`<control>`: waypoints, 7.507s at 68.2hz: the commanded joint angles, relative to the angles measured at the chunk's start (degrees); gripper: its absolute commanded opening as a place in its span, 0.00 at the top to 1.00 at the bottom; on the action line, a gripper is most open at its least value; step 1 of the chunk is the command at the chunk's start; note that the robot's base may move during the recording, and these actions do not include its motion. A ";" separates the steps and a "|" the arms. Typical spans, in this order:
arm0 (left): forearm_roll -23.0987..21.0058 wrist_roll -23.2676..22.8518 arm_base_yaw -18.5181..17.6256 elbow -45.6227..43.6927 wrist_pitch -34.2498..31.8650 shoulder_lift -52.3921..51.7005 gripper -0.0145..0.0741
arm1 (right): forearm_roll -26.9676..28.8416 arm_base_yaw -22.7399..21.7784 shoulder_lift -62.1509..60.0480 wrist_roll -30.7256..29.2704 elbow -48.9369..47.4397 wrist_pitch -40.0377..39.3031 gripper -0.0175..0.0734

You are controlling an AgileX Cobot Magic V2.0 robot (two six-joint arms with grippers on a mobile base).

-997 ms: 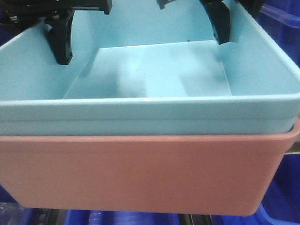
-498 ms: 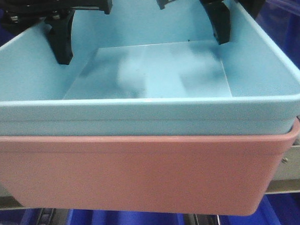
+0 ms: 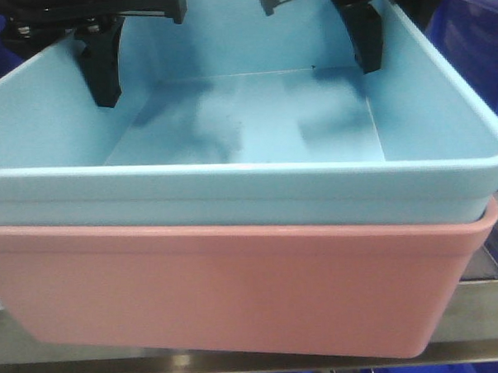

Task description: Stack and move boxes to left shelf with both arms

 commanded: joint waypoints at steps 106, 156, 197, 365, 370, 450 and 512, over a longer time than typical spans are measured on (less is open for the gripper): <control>-5.30 0.08 11.10 -3.43 -20.80 -2.68 0.85 | 10.41 -8.95 1.45 -14.46 -6.75 -23.94 0.75; 2.15 0.08 11.87 -3.43 -22.54 9.43 0.85 | 12.06 -10.17 13.21 -19.13 -15.18 -22.89 0.74; 1.79 0.08 11.87 -5.29 -13.94 8.68 0.19 | 10.43 -10.36 12.24 -19.13 -15.47 -17.64 0.14; 5.14 6.25 0.23 43.72 -28.38 -62.95 0.85 | 5.47 -9.98 -67.98 -19.13 56.78 -50.35 0.75; 5.14 6.25 0.23 43.72 -28.38 -62.95 0.85 | 5.47 -9.98 -67.98 -19.13 56.78 -50.35 0.75; -25.96 45.60 35.55 77.41 -53.75 -91.85 0.85 | 5.47 -9.98 -68.04 -19.13 56.78 -50.22 0.75; -25.96 45.60 39.61 81.34 -61.54 -91.85 0.85 | 4.22 -10.04 -68.04 -19.13 56.78 -50.22 0.75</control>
